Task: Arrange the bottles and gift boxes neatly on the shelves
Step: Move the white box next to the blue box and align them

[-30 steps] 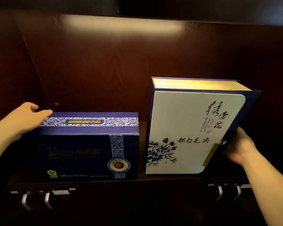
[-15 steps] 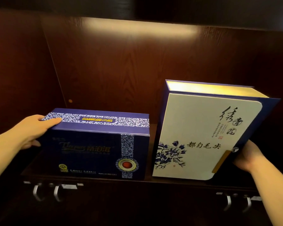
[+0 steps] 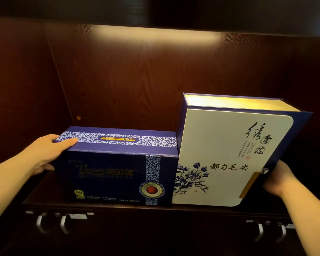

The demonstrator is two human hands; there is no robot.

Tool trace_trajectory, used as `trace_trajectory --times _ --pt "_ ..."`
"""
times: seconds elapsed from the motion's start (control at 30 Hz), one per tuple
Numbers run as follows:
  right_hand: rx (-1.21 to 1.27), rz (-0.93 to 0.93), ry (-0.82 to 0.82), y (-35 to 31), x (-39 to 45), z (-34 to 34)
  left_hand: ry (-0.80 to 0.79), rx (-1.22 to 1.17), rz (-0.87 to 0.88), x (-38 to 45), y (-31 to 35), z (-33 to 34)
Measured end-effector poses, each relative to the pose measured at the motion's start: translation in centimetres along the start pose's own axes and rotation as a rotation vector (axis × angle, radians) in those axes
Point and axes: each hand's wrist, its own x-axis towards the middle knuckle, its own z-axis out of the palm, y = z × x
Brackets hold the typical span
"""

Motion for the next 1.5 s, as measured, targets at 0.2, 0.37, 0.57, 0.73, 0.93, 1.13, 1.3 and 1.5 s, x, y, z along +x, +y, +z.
trace_trajectory --times 0.2,0.37,0.57,0.73,0.93,1.13,1.3,1.5 --pt "0.003 0.006 0.042 0.0 -0.6 0.2 -0.009 0.018 0.002 -0.1 0.1 0.0" --pt "0.011 -0.001 0.065 0.1 -0.7 0.0 -0.016 0.022 -0.001 -0.2 0.3 0.1" --pt "0.024 -0.008 0.042 0.3 -1.0 0.0 0.002 -0.003 0.012 -0.1 0.0 0.3" --pt "0.004 -0.018 0.002 0.2 -0.7 0.4 0.004 -0.004 0.002 0.1 -0.2 0.3" --pt "0.029 -0.026 0.015 0.3 -1.1 0.6 0.003 -0.006 0.000 0.3 -0.3 0.2" --pt "0.012 -0.031 0.067 0.1 -2.0 0.9 0.013 0.013 -0.009 0.5 -0.4 0.2" --pt "0.049 -0.082 0.044 -0.4 -3.7 1.6 0.101 0.195 0.131 0.3 -0.6 0.3" --pt "-0.027 -0.436 0.303 0.4 -4.4 1.5 0.280 0.648 0.663 -1.8 0.4 2.2"
